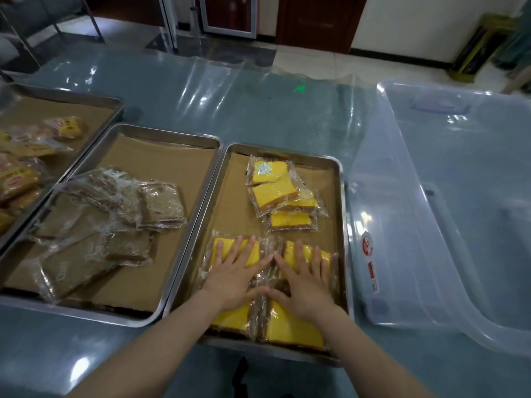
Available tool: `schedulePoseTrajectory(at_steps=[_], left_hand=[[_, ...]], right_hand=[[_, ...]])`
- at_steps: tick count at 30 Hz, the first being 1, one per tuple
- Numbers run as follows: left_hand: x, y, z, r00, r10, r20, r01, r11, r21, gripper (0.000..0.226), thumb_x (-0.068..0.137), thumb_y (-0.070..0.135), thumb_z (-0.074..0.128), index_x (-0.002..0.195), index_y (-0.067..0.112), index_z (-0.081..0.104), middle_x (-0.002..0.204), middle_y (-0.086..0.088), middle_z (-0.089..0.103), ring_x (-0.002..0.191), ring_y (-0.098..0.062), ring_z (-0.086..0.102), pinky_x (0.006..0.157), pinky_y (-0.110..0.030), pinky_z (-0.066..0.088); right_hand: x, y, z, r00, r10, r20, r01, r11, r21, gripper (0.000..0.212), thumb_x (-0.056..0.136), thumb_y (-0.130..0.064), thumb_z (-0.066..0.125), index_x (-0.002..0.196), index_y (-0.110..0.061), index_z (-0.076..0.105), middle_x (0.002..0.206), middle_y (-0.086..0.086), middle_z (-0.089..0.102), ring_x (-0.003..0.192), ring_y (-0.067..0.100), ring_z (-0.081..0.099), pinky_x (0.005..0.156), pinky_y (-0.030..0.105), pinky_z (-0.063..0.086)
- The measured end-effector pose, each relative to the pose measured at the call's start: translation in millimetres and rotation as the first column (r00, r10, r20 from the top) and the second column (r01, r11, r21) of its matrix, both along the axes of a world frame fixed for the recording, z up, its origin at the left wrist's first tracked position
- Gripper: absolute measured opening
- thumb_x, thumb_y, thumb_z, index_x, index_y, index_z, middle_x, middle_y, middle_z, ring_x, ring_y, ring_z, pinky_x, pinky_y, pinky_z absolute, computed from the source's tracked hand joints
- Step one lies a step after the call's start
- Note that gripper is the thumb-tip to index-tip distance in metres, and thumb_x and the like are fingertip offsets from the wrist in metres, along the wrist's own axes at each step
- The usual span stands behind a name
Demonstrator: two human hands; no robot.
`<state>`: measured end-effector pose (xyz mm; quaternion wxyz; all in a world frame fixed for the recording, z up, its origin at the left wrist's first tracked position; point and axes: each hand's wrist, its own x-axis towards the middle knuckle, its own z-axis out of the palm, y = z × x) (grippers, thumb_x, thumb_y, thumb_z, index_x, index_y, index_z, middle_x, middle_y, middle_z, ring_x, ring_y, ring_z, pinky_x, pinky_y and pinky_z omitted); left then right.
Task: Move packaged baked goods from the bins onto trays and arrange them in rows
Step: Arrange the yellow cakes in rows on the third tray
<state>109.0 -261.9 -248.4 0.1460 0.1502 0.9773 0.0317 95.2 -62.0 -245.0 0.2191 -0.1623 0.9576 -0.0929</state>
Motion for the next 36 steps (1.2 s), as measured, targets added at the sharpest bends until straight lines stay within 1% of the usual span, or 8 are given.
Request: schedulePoseTrajectory(at_steps=[3,6,8,10,14,20,28,36], left_hand=[[-0.6,-3.6,2.0,0.998,-0.057,0.030,0.056,0.998,0.031,0.072,0.067,0.086,-0.006,0.131,0.060,-0.024,0.145,-0.002,-0.042,0.130,-0.029,-0.043,0.100,-0.056,-0.031],[-10.0,-8.5,9.8,0.998,-0.050,0.028,0.047,0.991,0.124,0.069,0.075,0.080,0.000,0.139,0.057,-0.008,0.152,0.001,-0.029,0.137,-0.024,-0.032,0.104,-0.048,-0.026],[-19.7,-10.1,16.7,0.999,0.017,-0.031,-0.011,0.981,0.192,0.062,0.087,0.068,0.012,0.145,0.049,0.006,0.157,0.004,-0.012,0.143,-0.018,-0.015,0.110,-0.043,-0.016],[-32.4,-10.8,21.2,0.992,0.086,-0.097,-0.060,0.967,0.249,0.057,0.095,0.056,0.025,0.148,0.040,0.012,0.159,0.004,-0.003,0.145,-0.015,-0.005,0.112,-0.037,-0.011],[-68.3,-8.3,26.4,0.977,0.145,-0.156,-0.091,0.947,0.308,0.068,0.096,0.042,0.041,0.150,0.031,0.000,0.157,0.006,-0.011,0.143,-0.010,-0.008,0.113,-0.031,-0.011],[-134.7,9.1,25.7,0.982,0.083,-0.167,-0.022,0.940,0.342,0.076,0.094,0.033,0.048,0.150,0.025,-0.002,0.157,0.002,-0.011,0.141,-0.010,-0.013,0.110,-0.027,-0.010],[-174.9,6.8,-6.6,0.996,-0.060,-0.064,0.078,0.936,0.343,0.081,0.090,0.044,0.045,0.149,0.030,-0.010,0.157,0.004,-0.016,0.139,-0.007,-0.021,0.112,-0.028,-0.013],[-181.8,-14.9,-3.4,0.991,-0.117,-0.064,0.132,0.926,0.354,0.079,0.088,0.059,0.045,0.150,0.031,0.005,0.157,0.008,-0.003,0.144,-0.010,-0.003,0.112,-0.028,-0.007]], right_hand=[[-2.6,-3.2,7.1,0.998,-0.055,0.034,0.057,0.996,-0.063,0.086,0.081,-0.072,0.042,0.142,-0.052,-0.016,0.145,-0.006,-0.042,0.129,0.033,-0.044,0.101,0.050,-0.027],[-13.4,-12.3,21.7,0.964,-0.240,-0.111,0.198,0.932,-0.303,0.066,0.090,-0.029,0.055,0.148,-0.029,0.023,0.157,-0.006,0.010,0.146,0.027,-0.006,0.117,0.048,0.000],[-25.1,-19.2,29.7,0.933,-0.295,-0.204,0.204,0.905,-0.373,0.053,0.090,-0.014,0.054,0.141,-0.023,0.041,0.152,-0.002,0.032,0.145,0.024,0.012,0.118,0.046,0.015],[-39.5,-24.9,33.1,0.934,-0.273,-0.231,0.184,0.921,-0.345,0.050,0.092,-0.015,0.052,0.141,-0.022,0.042,0.153,0.000,0.032,0.145,0.023,0.013,0.118,0.043,0.015],[-69.9,-30.5,34.2,0.917,-0.270,-0.295,0.190,0.943,-0.272,0.055,0.089,-0.017,0.059,0.140,-0.022,0.043,0.150,0.002,0.036,0.144,0.025,0.016,0.118,0.042,0.015],[-94.5,-30.1,22.5,0.878,-0.305,-0.370,0.214,0.939,-0.269,0.052,0.083,-0.014,0.065,0.131,-0.023,0.050,0.149,0.006,0.037,0.144,0.029,0.017,0.117,0.045,0.019],[-106.7,-34.6,-4.5,0.899,-0.321,-0.296,0.275,0.943,-0.188,0.063,0.088,-0.033,0.048,0.147,-0.031,0.024,0.160,-0.001,0.006,0.145,0.021,-0.013,0.118,0.045,0.001],[-119.9,-31.2,-7.2,0.897,-0.325,-0.300,0.310,0.946,-0.099,0.051,0.095,-0.042,0.037,0.144,-0.031,0.029,0.159,0.001,0.012,0.145,0.021,-0.008,0.116,0.055,0.008]])
